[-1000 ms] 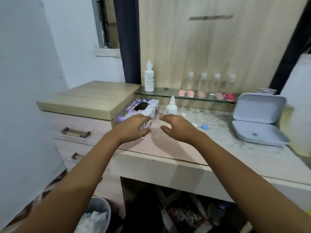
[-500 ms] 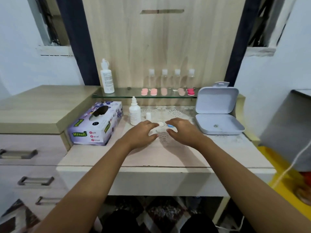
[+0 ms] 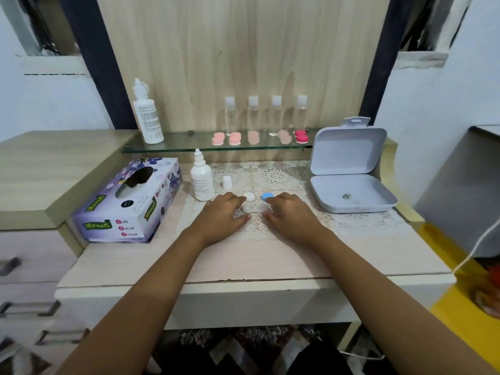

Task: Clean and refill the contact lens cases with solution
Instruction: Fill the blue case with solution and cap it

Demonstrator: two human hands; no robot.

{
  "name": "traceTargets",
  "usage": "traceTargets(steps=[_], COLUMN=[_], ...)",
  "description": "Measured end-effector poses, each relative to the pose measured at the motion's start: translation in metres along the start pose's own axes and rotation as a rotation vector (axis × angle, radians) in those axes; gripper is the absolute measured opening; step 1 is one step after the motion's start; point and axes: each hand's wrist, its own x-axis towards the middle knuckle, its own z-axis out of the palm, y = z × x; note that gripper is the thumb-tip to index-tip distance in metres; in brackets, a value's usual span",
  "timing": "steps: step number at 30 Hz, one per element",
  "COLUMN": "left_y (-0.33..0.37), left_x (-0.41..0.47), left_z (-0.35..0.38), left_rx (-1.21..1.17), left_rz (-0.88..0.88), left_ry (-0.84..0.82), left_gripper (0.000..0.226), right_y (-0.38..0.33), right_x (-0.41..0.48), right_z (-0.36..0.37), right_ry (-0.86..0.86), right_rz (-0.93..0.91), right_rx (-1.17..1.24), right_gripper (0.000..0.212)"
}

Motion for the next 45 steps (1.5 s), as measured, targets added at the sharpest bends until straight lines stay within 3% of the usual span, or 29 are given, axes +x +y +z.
traceTargets(steps=[12,14,17,20,23,26,29,36,41,45], left_y=[-0.003,-0.001,-0.001,-0.005,-0.021,-0.043,-0.046,-0.043,-0.034,-0.033], left_x=[0.006,0.003,0.004,0.011,0.024,0.033,0.034,0.032,0.024,0.014], left_z=[0.008,0.004,-0.008,-0.020,-0.021,-0.012,-0.004,-0.005,-0.013,-0.018], left_rx=[-0.070,-0.193,-0.294,-0.351,-0.454,-0.592,-0.693,-0.697,-0.592,-0.347], left_rz=[-0.012,-0.009,-0.054,-0.256,-0.490,-0.530,-0.514,-0.505,-0.349,-0.143], left_ry=[0.104,0.273,0.670,0.874,0.745,0.589,0.509,0.547,0.493,0.385], left_gripper=[0.039,0.033,0.022,0.038,0.072,0.088,0.072,0.048,0.047,0.045], right_y=[0.001,0.002,0.004,0.004,0.005,0.005,0.005,0.006,0.005,0.004], right_x=[0.008,0.008,0.008,0.009,0.008,0.009,0.010,0.010,0.009,0.008], right_z=[0.013,0.013,0.015,0.015,0.016,0.016,0.017,0.016,0.016,0.015], right_ry=[0.061,0.068,0.073,0.080,0.086,0.089,0.089,0.082,0.093,0.093], right_rz=[0.035,0.031,0.024,0.022,0.015,0.008,0.006,0.007,0.009,0.023], right_rx=[0.058,0.067,0.070,0.074,0.067,0.061,0.063,0.068,0.083,0.118], right_gripper=[0.032,0.030,0.030,0.029,0.029,0.028,0.029,0.027,0.026,0.023])
